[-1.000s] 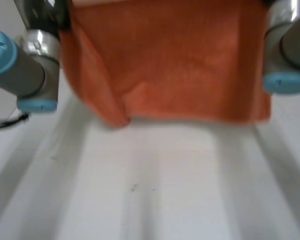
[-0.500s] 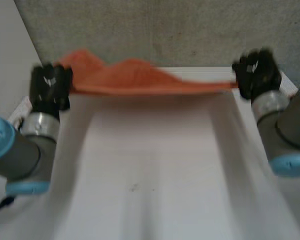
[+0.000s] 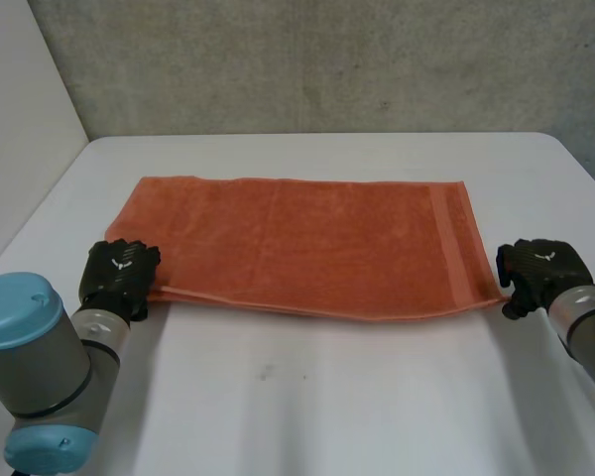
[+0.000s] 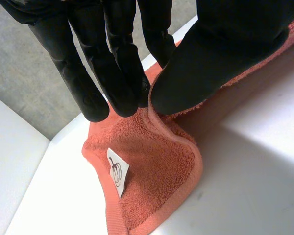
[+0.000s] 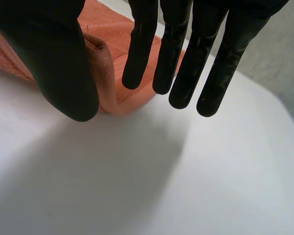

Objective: Fold the laundry

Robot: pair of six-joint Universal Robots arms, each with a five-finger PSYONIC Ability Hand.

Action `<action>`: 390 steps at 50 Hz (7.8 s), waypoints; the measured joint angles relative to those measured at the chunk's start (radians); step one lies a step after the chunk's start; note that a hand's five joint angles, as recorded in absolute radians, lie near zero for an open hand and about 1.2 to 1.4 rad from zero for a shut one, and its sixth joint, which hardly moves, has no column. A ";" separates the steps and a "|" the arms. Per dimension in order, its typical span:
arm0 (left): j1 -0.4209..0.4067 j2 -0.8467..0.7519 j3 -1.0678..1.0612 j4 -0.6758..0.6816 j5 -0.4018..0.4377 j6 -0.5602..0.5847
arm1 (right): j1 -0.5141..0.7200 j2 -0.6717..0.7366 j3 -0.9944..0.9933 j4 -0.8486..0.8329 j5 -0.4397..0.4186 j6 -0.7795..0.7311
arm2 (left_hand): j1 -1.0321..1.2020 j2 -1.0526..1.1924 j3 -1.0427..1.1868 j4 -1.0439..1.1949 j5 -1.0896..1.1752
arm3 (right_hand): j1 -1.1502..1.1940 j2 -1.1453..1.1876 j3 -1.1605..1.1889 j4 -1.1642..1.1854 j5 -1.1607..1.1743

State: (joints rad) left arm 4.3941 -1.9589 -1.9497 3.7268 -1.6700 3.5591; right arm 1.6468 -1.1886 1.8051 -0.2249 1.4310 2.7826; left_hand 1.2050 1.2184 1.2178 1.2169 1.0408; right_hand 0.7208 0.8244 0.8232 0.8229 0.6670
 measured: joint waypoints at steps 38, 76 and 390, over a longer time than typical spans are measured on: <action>-0.005 -0.022 0.024 0.007 0.012 0.002 | -0.080 0.000 0.089 -0.046 -0.208 0.012 | 0.000 0.000 0.000 0.000 0.000 | 0.262 0.361 0.363 0.370 0.320; 0.077 -0.086 0.135 -0.249 0.050 -0.345 | -0.144 -0.054 0.067 -0.051 -0.204 0.038 | -0.492 -0.507 -0.510 -0.509 -0.508 | 0.262 0.361 0.364 0.371 0.325; -0.225 -0.066 0.491 -0.301 -0.054 -0.378 | 0.608 0.157 -0.640 0.127 0.106 0.276 | -1.023 -1.054 -1.050 -1.050 -1.011 | -0.509 -0.602 -0.607 -0.589 -0.594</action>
State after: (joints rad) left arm 4.1691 -2.0247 -1.4588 3.4255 -1.7238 3.1816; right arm 2.2547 -1.0317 1.1655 -0.0980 1.5368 3.0590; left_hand 0.1816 0.1648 0.1674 0.1668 0.0294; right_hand 0.2114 0.2221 0.2157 0.2335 0.0733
